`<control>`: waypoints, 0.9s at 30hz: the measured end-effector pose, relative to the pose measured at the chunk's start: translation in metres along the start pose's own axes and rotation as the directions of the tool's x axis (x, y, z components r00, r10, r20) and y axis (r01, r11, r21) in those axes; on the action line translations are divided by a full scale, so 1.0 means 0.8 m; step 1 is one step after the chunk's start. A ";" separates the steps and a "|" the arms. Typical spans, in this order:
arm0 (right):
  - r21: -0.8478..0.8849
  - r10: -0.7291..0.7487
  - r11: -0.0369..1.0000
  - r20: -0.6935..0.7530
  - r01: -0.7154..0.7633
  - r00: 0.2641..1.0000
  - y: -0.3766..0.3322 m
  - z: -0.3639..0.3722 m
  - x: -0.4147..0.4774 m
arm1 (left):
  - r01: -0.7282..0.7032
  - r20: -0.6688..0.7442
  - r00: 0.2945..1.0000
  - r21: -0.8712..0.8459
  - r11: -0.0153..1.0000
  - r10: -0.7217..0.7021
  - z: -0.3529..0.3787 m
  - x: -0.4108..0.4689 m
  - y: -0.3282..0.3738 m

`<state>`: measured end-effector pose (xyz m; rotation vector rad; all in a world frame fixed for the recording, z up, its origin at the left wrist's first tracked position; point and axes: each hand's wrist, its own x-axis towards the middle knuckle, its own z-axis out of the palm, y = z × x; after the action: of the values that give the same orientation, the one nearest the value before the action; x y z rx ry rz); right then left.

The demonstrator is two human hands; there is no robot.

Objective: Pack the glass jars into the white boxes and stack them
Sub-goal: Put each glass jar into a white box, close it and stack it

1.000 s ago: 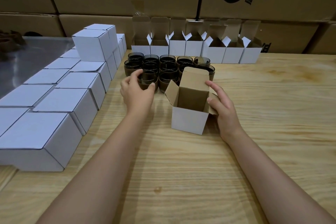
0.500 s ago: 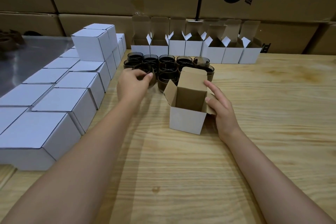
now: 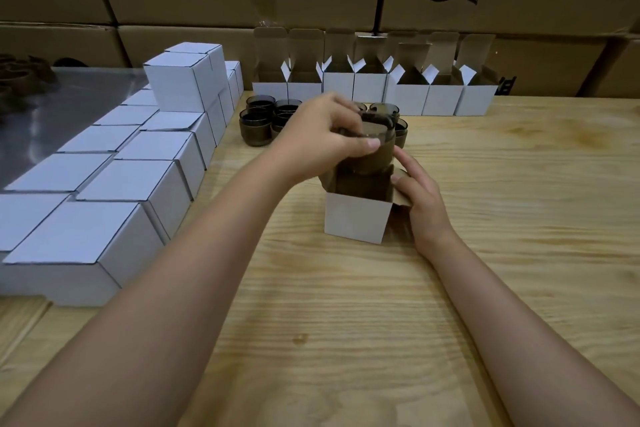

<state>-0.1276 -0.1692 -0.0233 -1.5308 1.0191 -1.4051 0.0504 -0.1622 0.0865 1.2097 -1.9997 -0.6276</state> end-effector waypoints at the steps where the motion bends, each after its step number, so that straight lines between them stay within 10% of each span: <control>1: 0.012 0.000 1.000 -0.001 0.000 1.000 0.000 0.000 0.001 | 0.014 0.022 1.000 -0.005 1.000 -0.014 0.002 -0.001 -0.002; 18: -0.039 0.006 0.999 -0.002 -0.007 1.000 0.004 -0.002 0.002 | 0.026 0.121 0.988 0.458 0.888 -0.092 0.034 -0.002 -0.007; 27: -0.046 0.024 0.999 -0.006 -0.024 1.000 0.001 -0.001 0.002 | -0.007 0.406 0.829 0.695 0.719 -0.384 0.029 0.029 0.038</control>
<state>-0.1286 -0.1710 -0.0235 -1.5436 1.0761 -1.3784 0.0084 -0.1681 0.1005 1.8618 -2.7335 -0.3401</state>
